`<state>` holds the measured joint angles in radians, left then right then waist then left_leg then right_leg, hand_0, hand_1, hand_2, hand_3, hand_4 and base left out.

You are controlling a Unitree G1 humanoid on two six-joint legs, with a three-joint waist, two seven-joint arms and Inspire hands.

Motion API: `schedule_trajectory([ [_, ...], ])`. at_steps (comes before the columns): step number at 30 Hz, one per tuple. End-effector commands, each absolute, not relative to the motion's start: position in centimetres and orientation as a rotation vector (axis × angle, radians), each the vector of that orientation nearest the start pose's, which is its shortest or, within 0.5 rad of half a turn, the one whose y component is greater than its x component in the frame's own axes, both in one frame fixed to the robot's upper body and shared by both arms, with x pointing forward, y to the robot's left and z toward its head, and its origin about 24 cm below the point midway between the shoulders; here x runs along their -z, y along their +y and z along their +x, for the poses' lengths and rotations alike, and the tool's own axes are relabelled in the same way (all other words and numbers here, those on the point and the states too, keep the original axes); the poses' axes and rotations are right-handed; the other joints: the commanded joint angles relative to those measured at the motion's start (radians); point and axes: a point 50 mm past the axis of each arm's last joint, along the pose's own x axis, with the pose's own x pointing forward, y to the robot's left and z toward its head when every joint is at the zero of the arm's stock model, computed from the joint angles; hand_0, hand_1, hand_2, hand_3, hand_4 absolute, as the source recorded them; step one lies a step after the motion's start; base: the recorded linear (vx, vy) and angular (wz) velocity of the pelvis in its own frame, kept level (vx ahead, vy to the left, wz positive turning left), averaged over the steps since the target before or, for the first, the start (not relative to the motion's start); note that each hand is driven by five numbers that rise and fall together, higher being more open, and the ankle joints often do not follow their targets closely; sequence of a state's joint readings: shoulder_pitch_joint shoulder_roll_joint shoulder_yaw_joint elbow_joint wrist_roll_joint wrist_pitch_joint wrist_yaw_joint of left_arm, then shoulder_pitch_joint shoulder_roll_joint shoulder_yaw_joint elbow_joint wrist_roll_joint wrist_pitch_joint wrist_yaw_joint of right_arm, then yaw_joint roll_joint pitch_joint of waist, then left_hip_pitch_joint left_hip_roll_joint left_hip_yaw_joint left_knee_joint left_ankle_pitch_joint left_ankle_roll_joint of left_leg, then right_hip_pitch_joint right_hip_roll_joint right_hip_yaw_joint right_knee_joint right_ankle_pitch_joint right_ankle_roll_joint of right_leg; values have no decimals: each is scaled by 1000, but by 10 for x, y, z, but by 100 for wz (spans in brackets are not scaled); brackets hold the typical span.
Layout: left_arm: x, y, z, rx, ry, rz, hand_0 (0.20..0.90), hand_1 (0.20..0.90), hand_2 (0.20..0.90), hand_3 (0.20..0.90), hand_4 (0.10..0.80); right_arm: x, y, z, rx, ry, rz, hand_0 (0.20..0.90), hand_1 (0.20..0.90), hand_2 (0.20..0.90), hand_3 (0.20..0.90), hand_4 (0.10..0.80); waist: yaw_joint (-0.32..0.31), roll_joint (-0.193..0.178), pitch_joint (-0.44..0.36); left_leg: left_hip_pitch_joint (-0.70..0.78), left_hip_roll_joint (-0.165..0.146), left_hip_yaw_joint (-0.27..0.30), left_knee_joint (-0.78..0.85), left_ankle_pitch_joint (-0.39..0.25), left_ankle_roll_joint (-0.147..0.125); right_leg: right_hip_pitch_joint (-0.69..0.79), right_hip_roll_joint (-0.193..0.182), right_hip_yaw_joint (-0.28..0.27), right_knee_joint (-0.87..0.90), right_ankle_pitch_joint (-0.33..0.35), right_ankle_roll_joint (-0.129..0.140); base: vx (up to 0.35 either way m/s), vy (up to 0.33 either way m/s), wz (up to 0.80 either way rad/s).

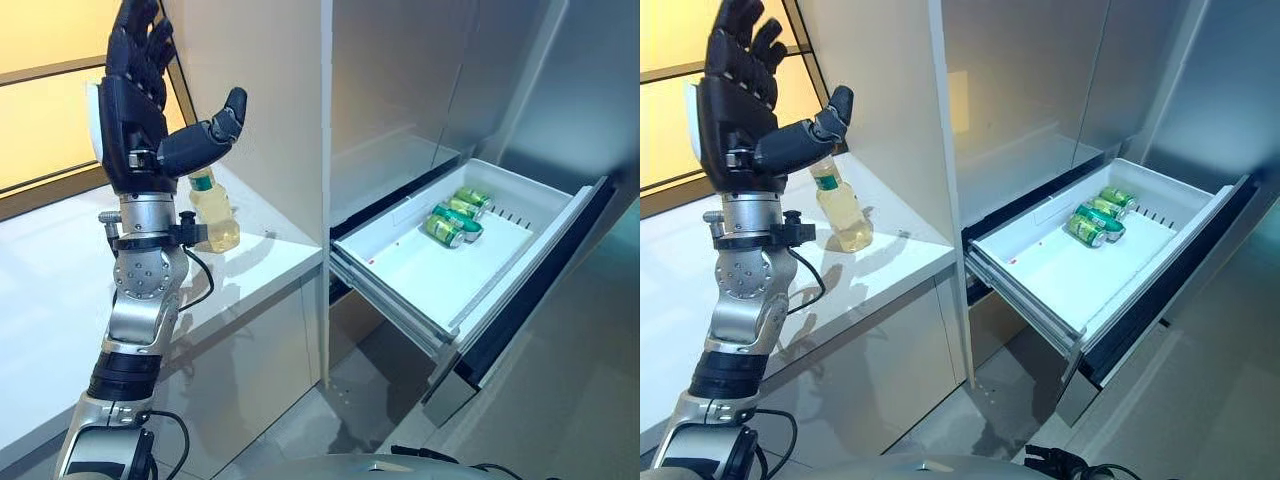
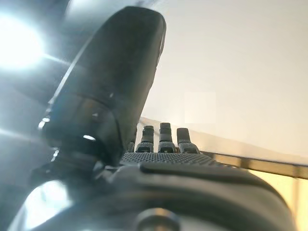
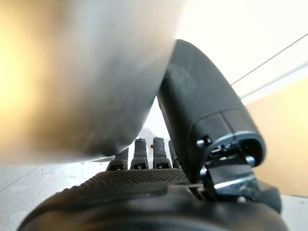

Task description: Put drinks into fridge and close the fridge

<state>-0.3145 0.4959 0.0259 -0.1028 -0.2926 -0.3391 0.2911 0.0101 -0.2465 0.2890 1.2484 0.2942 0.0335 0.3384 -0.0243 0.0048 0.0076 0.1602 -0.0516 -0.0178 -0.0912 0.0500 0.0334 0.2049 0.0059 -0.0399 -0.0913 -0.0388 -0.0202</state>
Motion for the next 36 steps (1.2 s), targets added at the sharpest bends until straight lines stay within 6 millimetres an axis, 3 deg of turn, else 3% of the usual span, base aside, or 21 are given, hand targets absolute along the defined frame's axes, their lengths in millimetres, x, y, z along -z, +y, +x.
schedule_trajectory([
  [1, -237, 220, 289, -185, -875, 147, 900, 900, 900, 900, 800, 170, -191, 69, -275, 1330, 101, 900, 900, 900, 900, 800, -6, -5, -10, 14, -12, -2, 4, -96, 16, -57, 15, -30, 57, 9, 32, 0, 0, 0],
  [9, -214, 231, 305, -254, -742, 188, 900, 900, 900, 900, 800, 169, -195, 70, -284, 1338, 86, 900, 900, 900, 900, 800, -11, -5, -13, 15, -11, 3, 4, -94, 13, -58, 15, -25, 59, 9, 34, 0, 0, 0],
  [20, -192, 237, 311, -289, -652, 229, 900, 900, 900, 900, 800, 168, -197, 72, -293, 1338, 75, 900, 900, 900, 900, 800, -15, -10, -10, 16, -8, 6, 4, -92, 10, -58, 14, -21, 62, 8, 36, 0, 0, 0],
  [36, -197, 243, 297, -462, -823, 183, 900, 900, 900, 900, 800, 169, -196, 68, -298, 1344, 76, 900, 900, 900, 900, 800, -19, -13, -13, 18, -7, 9, 4, -94, 9, -59, 14, -16, 67, 6, 36, 0, 0, 0],
])
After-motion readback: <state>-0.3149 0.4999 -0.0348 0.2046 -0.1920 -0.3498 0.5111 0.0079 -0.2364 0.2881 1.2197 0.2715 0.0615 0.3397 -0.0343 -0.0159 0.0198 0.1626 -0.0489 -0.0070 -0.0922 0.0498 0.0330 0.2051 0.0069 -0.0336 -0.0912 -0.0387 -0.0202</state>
